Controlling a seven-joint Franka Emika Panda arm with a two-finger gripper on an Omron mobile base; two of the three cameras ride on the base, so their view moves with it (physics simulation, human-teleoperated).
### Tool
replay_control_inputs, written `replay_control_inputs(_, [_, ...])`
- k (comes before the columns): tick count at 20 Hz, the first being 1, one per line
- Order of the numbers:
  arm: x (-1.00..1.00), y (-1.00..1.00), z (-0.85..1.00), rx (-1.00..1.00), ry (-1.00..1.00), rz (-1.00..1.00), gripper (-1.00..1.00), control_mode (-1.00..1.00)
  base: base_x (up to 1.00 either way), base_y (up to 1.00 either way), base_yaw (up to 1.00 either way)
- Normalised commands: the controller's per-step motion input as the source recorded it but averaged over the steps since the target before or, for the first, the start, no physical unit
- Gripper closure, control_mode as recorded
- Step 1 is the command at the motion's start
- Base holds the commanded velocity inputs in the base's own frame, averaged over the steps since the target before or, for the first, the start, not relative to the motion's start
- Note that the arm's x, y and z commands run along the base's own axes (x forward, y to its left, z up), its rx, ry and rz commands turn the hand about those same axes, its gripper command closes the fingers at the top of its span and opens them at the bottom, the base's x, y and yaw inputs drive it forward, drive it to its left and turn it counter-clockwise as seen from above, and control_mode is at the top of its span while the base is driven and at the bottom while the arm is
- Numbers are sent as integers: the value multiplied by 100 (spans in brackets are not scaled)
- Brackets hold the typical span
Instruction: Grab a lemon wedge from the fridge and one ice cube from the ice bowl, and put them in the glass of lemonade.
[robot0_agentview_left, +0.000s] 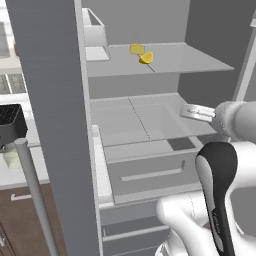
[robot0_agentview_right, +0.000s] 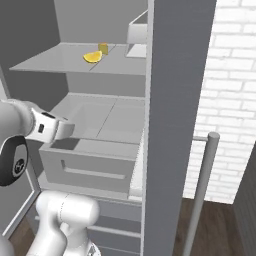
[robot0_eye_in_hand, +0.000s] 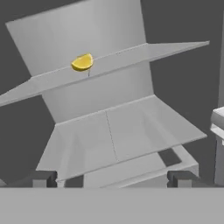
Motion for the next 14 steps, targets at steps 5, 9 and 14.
replay_control_inputs(5, [-16, 2, 18, 4, -18, 0, -100, -100, 0, 0, 0])
replay_control_inputs(9, [-34, 0, 38, 9, -10, 0, -100, -100, 0, 0, 0])
replay_control_inputs(14, [-8, -6, 98, 1, 4, 0, -100, -100, 0, 0, 0])
